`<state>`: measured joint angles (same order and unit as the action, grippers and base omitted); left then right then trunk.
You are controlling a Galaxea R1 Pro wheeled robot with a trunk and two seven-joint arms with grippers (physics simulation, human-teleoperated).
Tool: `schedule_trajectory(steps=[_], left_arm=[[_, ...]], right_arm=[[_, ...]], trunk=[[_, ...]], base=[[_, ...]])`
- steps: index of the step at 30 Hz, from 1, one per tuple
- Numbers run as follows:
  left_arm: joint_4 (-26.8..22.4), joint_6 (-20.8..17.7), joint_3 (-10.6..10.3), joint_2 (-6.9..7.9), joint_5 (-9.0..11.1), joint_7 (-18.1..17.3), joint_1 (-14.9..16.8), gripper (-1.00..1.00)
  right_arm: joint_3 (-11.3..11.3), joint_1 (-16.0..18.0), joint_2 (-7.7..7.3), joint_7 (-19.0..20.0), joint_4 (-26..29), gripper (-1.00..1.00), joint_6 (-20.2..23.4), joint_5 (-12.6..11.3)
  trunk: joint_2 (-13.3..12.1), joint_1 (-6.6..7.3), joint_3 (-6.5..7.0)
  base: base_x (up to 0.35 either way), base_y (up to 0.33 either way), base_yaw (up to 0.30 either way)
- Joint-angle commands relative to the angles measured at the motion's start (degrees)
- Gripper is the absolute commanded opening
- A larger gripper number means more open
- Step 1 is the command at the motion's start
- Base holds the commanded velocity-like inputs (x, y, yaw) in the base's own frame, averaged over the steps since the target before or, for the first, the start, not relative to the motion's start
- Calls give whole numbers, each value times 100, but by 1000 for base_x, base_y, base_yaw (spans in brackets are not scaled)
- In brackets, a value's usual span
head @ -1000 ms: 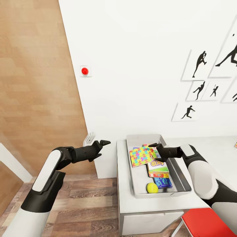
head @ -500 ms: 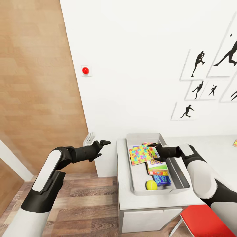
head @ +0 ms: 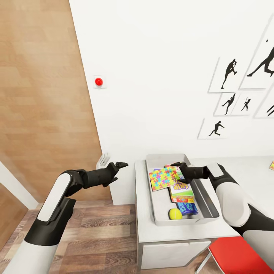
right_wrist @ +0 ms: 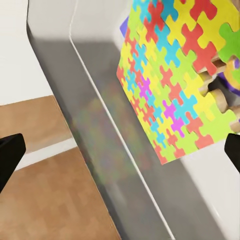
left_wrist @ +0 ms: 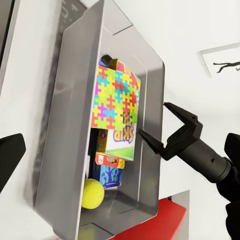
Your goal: Put all the toys in the child's room - the three board games (two on the bed and one on the table), the two jigsaw puzzles on the table, and the tennis ball on the table - inside the toy box on the table in the child's room.
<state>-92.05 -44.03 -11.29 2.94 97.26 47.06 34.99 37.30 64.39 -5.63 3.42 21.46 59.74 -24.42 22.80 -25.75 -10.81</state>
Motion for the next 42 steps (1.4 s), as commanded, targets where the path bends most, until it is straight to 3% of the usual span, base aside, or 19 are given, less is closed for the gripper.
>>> schedule_trajectory(steps=[1,9,22,29,32,33,36,37,39,40,42], left_arm=[[-6,8,-4,3,56,59,7,100],[-5,8,-4,1,56,58,7,100],[0,8,-4,-4,56,51,8,100],[2,11,-7,-8,56,44,8,100],[2,14,-10,-11,56,42,9,100],[2,14,-10,-11,56,42,9,100],[2,14,-12,-12,56,41,13,100],[2,14,-12,-12,56,41,13,100],[3,15,-12,-9,56,41,14,100],[3,15,-12,-9,56,41,14,100],[3,15,-13,-7,56,37,15,100]], right_arm=[[41,8,3,36,1,100,26,66],[35,183,67,36,71,100,26,73],[13,221,116,53,831,100,26,77],[-36,125,212,99,1460,100,26,77],[-150,-179,324,111,2165,100,26,76],[-150,-179,324,111,2165,100,26,76],[-379,-665,404,121,3246,100,26,58],[-379,-665,404,121,3246,100,26,58],[-565,-1082,436,153,4138,100,26,-8],[-565,-1082,436,153,4138,100,26,-8],[-801,-1547,450,231,5078,100,26,-154]], trunk=[[12,-4,-12],[12,-4,-12],[12,-4,-12],[12,-4,-12],[12,-4,-12],[12,-4,-12],[12,-4,-12],[12,-4,-12],[12,-4,-12],[12,-4,-12],[12,-4,-12]], base=[[0,0,0],[0,0,0],[0,0,0],[0,0,0],[0,0,0],[0,0,0],[0,0,0],[0,0,0],[0,0,0],[0,0,0],[0,0,0]])
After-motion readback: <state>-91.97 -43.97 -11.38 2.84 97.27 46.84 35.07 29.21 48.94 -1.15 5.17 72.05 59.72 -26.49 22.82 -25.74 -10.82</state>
